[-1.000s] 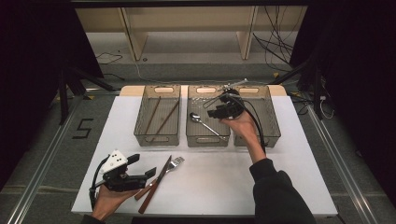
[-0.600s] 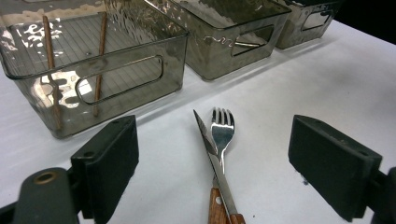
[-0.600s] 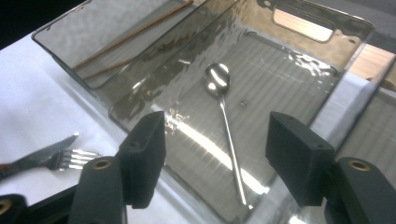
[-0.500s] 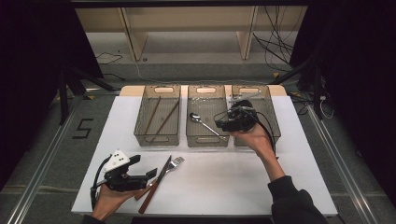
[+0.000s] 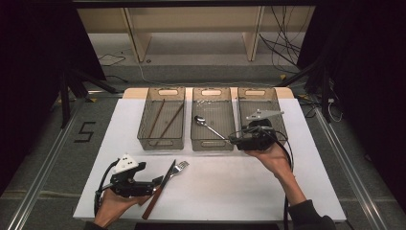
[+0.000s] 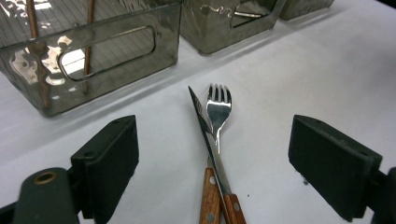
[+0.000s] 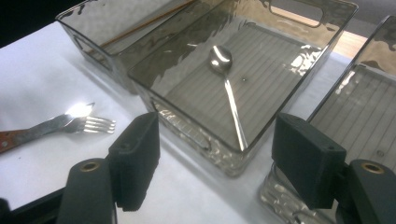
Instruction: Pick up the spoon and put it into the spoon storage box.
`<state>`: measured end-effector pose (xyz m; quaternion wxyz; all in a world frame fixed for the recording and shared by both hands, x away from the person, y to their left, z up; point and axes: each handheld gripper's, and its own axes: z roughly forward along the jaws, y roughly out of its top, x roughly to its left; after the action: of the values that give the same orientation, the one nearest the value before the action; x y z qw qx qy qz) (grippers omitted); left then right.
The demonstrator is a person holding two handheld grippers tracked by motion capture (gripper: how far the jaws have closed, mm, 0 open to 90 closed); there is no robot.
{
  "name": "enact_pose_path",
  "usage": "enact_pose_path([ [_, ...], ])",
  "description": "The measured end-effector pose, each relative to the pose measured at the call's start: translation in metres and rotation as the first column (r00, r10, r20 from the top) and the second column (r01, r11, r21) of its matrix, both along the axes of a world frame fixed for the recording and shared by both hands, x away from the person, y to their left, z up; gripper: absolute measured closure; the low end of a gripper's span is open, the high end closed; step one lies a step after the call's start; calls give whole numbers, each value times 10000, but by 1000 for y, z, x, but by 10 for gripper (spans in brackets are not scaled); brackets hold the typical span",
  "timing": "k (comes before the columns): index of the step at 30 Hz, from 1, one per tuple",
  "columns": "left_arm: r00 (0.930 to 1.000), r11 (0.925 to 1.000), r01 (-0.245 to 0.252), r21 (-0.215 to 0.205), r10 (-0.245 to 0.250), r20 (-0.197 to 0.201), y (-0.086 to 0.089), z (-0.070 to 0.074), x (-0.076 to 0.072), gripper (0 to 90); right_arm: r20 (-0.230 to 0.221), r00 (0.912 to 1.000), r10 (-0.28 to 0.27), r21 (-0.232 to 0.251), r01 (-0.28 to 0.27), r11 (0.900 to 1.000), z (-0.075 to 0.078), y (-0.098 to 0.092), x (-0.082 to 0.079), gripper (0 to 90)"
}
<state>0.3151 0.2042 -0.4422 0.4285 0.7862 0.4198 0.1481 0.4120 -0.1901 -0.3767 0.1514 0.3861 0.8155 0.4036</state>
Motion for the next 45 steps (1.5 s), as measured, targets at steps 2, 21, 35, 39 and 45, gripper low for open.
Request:
enact_pose_path([
  [2, 9998, 9999, 5, 152, -2, -210, -2, 1, 0, 157, 15, 10000, 51, 80, -51, 10000, -2, -2, -5, 320],
  [21, 9874, 9808, 608, 1855, -319, -1550, -21, 0, -2, 166, 399, 9992, 30, 747, -60, 9972, -19, -31, -47, 284],
  [35, 9771, 9653, 546, 2554, 11, -2129, -26, -2, 0, 188, 373, 9992, -149, 1107, 107, 9938, -36, -45, -67, 266],
  [39, 9731, 9595, 586, 2755, 67, -2304, -26, -2, 0, 199, 341, 9993, -156, 1118, 117, 9937, -39, -44, -71, 267],
  [45, 9665, 9505, 746, 3016, 56, -2567, -29, -2, -2, 216, 249, 9996, -146, 1109, 118, 9938, -43, -43, -76, 265],
])
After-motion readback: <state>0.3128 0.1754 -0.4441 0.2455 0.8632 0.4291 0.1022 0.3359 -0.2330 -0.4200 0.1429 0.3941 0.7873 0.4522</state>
